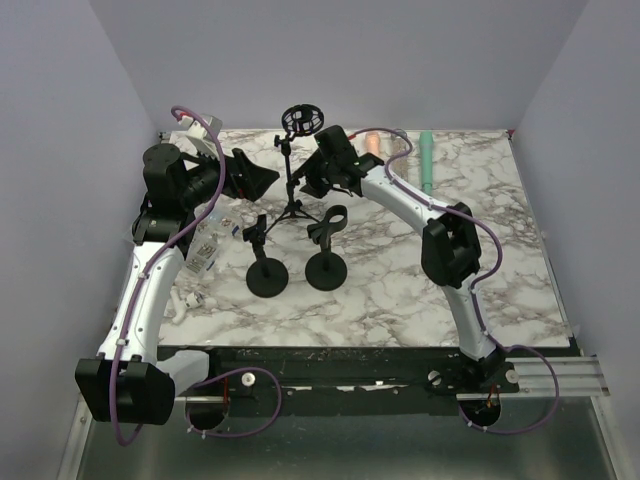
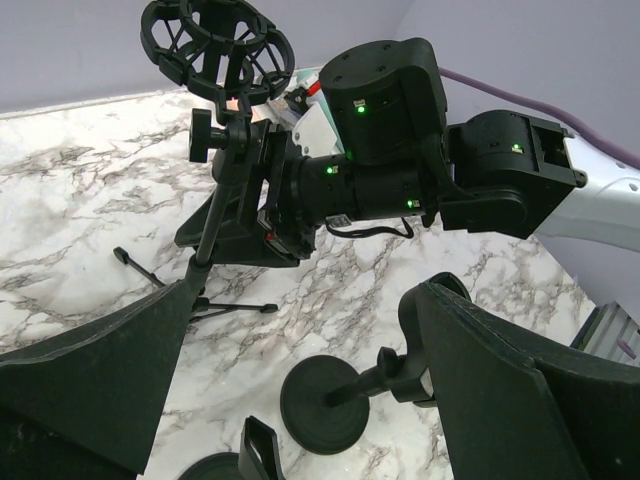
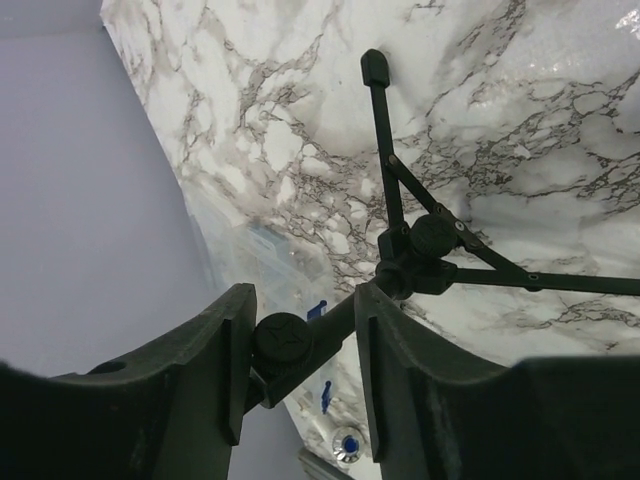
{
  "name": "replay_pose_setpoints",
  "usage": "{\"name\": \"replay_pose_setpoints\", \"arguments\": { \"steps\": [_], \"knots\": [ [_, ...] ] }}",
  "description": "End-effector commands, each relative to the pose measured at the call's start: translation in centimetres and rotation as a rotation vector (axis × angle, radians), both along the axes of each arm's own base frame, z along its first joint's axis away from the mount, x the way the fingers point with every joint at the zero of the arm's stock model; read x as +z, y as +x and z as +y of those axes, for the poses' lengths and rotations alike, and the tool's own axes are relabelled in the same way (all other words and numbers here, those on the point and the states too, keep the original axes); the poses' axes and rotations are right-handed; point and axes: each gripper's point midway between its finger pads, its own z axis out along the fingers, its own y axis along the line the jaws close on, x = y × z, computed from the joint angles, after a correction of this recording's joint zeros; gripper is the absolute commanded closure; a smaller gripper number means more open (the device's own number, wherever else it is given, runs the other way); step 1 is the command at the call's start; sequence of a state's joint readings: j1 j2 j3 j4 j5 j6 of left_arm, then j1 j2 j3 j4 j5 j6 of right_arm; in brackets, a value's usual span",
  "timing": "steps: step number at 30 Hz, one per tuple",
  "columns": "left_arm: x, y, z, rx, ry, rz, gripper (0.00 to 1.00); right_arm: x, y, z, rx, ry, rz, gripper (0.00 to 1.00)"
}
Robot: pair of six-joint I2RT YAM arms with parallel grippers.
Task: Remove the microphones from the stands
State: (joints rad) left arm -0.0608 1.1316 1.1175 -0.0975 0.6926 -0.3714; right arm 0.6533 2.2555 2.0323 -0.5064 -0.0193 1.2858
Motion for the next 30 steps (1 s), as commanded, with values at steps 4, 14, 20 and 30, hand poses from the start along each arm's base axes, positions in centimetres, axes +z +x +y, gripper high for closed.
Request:
{"name": "replay_pose_setpoints", "arguments": {
  "steps": [4,14,20,30],
  "knots": [
    [0.8,-0.5,-0.1,-0.012,-0.008,-0.030,0.02,-2.2,-1.0,-0.6,-0.039,-0.051,0.048,0.59],
    [0.8,-0.5,-0.1,-0.012,-0.008,-0.032,0.02,-1.9,-0.9,-1.1,-0.101,-0.032,0.052,0.77],
    [0.7,-0.4,-0.1,-0.010,-0.006,-0.028,0.02,-2.4,-1.1,-1.2,-0.126,0.013,0.047,0.99],
    [0.2,-0.1,-0.2,-0.011,-0.009,-0.014,0.02,-1.0,-1.8,2.4,0.090,0.362,-0.233,0.99]
  ]
}}
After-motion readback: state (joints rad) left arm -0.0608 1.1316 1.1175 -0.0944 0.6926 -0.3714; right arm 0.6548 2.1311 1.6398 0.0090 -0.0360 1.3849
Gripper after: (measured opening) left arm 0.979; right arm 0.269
